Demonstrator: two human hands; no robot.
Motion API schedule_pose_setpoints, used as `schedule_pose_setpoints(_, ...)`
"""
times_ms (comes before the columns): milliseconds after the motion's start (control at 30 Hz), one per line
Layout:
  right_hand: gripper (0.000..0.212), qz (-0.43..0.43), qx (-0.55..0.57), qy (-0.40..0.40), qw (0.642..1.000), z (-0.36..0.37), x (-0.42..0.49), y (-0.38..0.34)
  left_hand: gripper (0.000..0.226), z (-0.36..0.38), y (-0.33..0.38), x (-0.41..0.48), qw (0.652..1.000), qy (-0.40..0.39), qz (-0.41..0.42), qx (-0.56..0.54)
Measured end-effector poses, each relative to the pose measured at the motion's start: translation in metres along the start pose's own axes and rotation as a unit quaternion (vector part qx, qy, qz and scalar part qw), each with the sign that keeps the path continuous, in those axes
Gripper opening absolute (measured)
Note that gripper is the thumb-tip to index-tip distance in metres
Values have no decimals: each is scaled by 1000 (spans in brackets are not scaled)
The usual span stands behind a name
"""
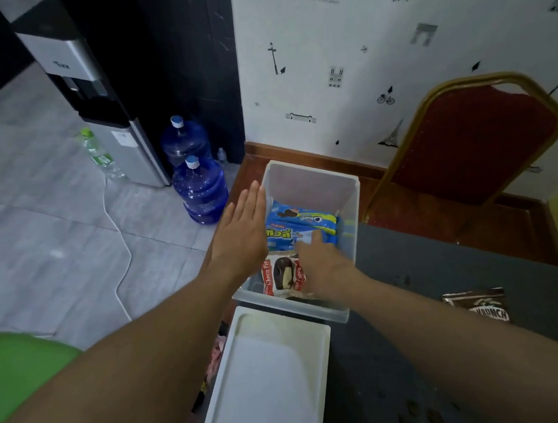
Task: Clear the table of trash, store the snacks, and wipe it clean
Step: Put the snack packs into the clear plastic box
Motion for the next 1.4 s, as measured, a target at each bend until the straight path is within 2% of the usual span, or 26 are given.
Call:
schedule_pose_setpoints(167,32,4,-30,-57,998,13,1,-2,100,4,1,1,1000,-9,-3,-1)
schedule_pose_setpoints(333,29,-22,-33,-108,993,20,0,-5,102,4,2,1,1000,-15,-1,3)
schedule_pose_setpoints(467,27,-32,-39,-59,997,10,-5,-6,99,1,3,1,1000,-23,2,17)
schedule_pose_setpoints(567,23,-30,-18,5,999,-2,-10,-4,83,-6,5,-1,999,-19,13,47)
schedule_pose_setpoints(733,41,-50,41,170,983,-35,-29,18,71,-23,17,-6,994,-36,23,104)
schedule_pose_setpoints(800,51,-55,66,202,976,-47,-42,33,69,-28,28,-8,994,-39,40,96)
schedule_pose_setpoints(933,64,10,131,197,972,-53,-67,74,66,-36,59,-8,996,-48,55,56)
schedule_pose_setpoints(1100,73,83,147,168,971,-47,-98,127,62,-42,113,-11,995,-57,79,13)
schedule_pose_setpoints(1400,79,165,175,169,956,-20,-151,210,62,-28,214,-17,982,-36,182,28)
Point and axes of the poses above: each hand's wrist, its own x-axis towards the middle knuckle, its own z-axis out of the palm, y = z × x, the point moved 3 cm from there along x, towards the middle knuckle
